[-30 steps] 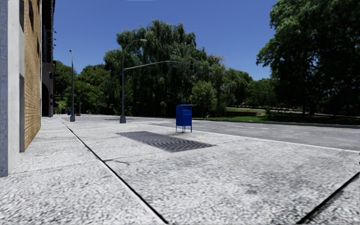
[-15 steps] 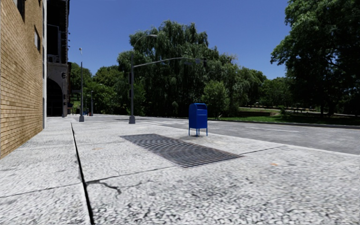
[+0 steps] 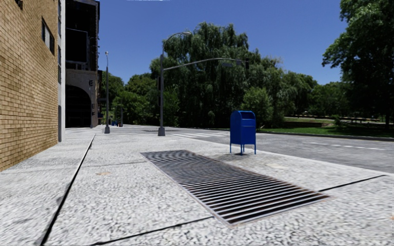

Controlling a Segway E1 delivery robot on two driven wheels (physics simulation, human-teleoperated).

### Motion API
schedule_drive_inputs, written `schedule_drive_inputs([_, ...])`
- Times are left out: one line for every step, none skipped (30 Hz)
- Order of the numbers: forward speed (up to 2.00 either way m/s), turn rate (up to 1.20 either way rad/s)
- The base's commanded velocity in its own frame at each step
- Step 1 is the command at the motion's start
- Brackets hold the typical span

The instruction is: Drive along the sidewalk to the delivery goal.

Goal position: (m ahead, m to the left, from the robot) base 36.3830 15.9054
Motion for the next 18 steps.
schedule_drive_inputs([2.00, 0.48])
schedule_drive_inputs([2.00, 0.51])
schedule_drive_inputs([2.00, 0.53])
schedule_drive_inputs([2.00, 0.55])
schedule_drive_inputs([2.00, 0.55])
schedule_drive_inputs([2.00, 0.56])
schedule_drive_inputs([2.00, 0.56])
schedule_drive_inputs([2.00, 0.56])
schedule_drive_inputs([2.00, 0.56])
schedule_drive_inputs([2.00, 0.56])
schedule_drive_inputs([2.00, 0.56])
schedule_drive_inputs([2.00, 0.56])
schedule_drive_inputs([2.00, 0.56])
schedule_drive_inputs([2.00, 0.56])
schedule_drive_inputs([2.00, 0.56])
schedule_drive_inputs([2.00, 0.56])
schedule_drive_inputs([2.00, 0.56])
schedule_drive_inputs([2.00, 0.56])
